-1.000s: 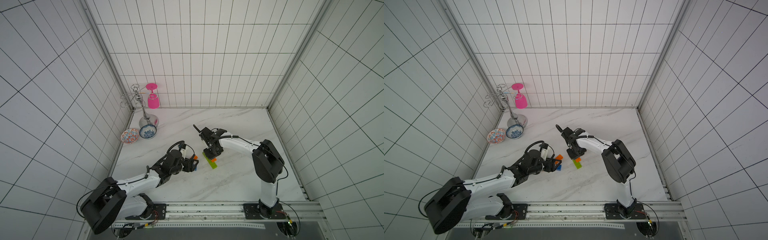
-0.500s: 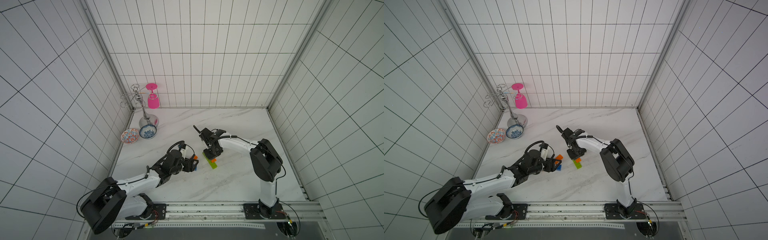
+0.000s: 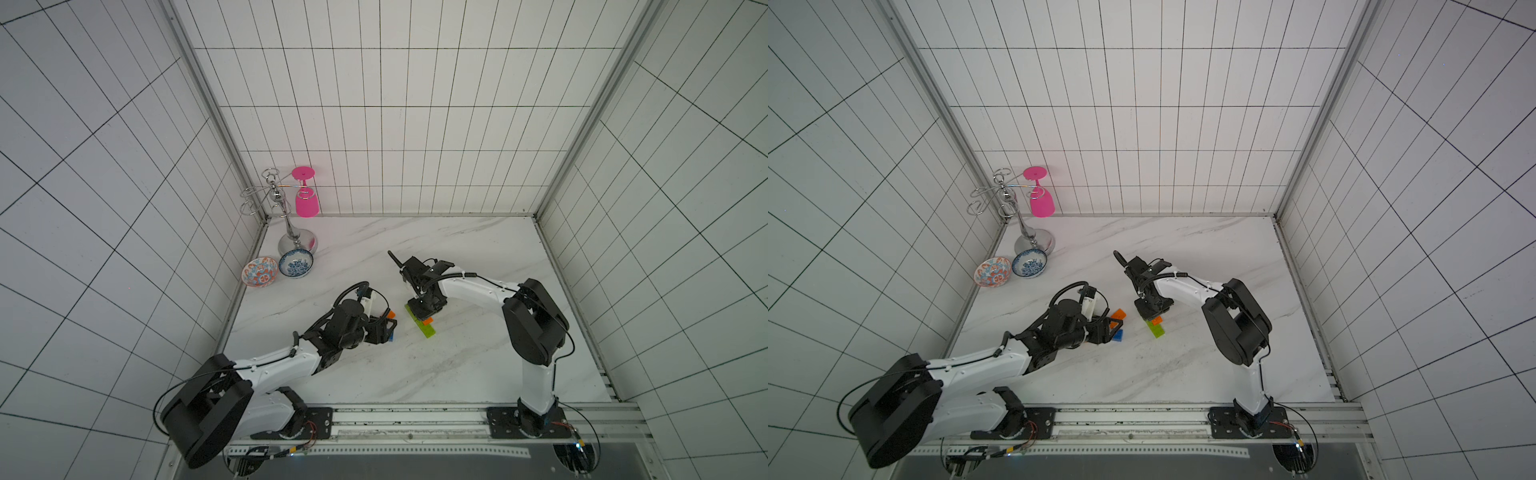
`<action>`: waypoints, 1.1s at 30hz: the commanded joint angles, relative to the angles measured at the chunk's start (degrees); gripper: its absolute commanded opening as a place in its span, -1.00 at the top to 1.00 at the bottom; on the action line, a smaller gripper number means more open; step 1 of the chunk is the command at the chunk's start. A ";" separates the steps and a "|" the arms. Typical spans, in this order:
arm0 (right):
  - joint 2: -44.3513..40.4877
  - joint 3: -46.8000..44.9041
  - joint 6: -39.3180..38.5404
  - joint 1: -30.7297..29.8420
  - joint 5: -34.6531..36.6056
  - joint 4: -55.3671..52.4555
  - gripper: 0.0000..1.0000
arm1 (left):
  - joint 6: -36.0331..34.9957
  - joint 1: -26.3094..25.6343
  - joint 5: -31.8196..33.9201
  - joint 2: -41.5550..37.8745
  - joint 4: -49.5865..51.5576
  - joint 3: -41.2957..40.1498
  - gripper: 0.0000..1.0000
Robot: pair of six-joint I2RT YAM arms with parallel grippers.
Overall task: Assemble a small pinwheel with lego
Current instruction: Assemble the lego brick with the lego brick.
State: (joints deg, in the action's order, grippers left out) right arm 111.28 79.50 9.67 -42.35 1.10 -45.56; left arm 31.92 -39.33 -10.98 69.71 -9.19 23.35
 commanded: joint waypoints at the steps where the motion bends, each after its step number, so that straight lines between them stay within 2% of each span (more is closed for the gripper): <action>1: 2.36 -3.83 -2.58 0.33 -1.09 -2.16 0.48 | -0.37 -0.21 0.63 0.48 -0.17 1.57 -0.44; 17: 0.60 -7.40 0.68 -1.29 3.34 -3.62 0.49 | -0.56 -0.21 0.27 0.59 0.40 2.10 -0.44; 23: 0.22 -8.28 1.76 -0.43 2.37 -3.33 0.48 | -0.93 -0.14 0.16 0.99 0.32 2.34 -0.44; 33: -0.47 -9.01 -0.88 -0.26 -0.12 -2.97 0.48 | -1.16 -0.18 0.25 1.56 0.30 2.43 -0.44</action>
State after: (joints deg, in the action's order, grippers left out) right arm 108.73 74.70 10.17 -42.50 2.33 -42.39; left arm 31.44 -39.33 -11.00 70.89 -8.80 24.32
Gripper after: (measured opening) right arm 0.303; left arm 0.718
